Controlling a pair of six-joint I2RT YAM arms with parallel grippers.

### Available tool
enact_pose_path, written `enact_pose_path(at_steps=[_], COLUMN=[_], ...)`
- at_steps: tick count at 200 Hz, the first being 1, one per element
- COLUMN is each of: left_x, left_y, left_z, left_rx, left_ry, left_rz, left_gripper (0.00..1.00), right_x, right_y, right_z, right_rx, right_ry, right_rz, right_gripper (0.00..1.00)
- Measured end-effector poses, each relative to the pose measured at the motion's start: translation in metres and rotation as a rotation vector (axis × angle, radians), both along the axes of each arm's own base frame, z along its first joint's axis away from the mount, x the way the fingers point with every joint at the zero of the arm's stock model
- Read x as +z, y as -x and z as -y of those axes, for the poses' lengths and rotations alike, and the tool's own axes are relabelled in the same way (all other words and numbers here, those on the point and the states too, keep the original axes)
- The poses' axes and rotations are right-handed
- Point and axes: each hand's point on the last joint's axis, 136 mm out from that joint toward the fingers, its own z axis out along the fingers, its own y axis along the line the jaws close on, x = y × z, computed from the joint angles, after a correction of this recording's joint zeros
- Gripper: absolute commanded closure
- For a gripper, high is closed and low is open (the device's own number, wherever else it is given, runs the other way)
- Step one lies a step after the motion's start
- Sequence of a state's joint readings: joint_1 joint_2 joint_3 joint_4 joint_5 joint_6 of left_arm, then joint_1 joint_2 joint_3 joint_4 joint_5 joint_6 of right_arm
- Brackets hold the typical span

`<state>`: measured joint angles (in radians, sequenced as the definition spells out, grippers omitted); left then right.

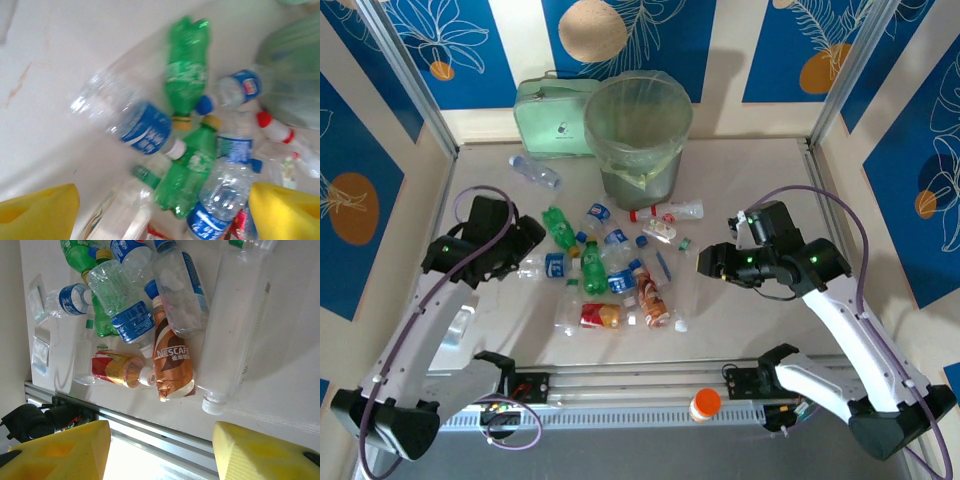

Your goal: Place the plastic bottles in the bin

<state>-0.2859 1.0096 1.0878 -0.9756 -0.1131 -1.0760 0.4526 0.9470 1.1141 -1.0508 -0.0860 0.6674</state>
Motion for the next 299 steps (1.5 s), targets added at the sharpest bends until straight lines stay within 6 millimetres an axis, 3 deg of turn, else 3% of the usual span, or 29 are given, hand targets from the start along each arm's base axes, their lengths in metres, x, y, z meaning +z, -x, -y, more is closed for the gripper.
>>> enact_pose_path(at_steps=[27, 56, 107, 178, 247, 299], left_x=[-0.041, -0.066, -0.093, -0.135, -0.169, -0.184], left_y=[0.014, 0.016, -0.014, -0.049, -0.056, -0.057], left_z=[0.000, 0.001, 0.004, -0.001, -0.001, -0.001], left_rx=[0.111, 0.223, 0.350, 0.455, 0.486, 0.495], left_ry=[0.081, 0.140, 0.196, 0.226, 0.204, 0.194], left_rz=[-0.121, -0.190, -0.215, -0.264, -0.335, -0.363], left_gripper=[0.09, 0.08, 0.03, 0.05, 0.08, 0.17], right_x=[0.001, 0.002, 0.006, 0.005, 0.003, 0.003], right_y=[-0.001, -0.001, 0.001, 0.000, -0.003, -0.005], right_z=[0.000, 0.000, 0.001, 0.005, 0.013, 0.016], right_rx=[-0.005, -0.009, -0.011, -0.023, -0.043, -0.046], right_ry=[-0.004, -0.008, -0.020, -0.008, 0.007, 0.012], right_rz=[0.001, 0.003, 0.024, 0.027, 0.025, 0.032], right_gripper=[0.44, 0.44, 0.44, 0.44, 0.44, 0.44])
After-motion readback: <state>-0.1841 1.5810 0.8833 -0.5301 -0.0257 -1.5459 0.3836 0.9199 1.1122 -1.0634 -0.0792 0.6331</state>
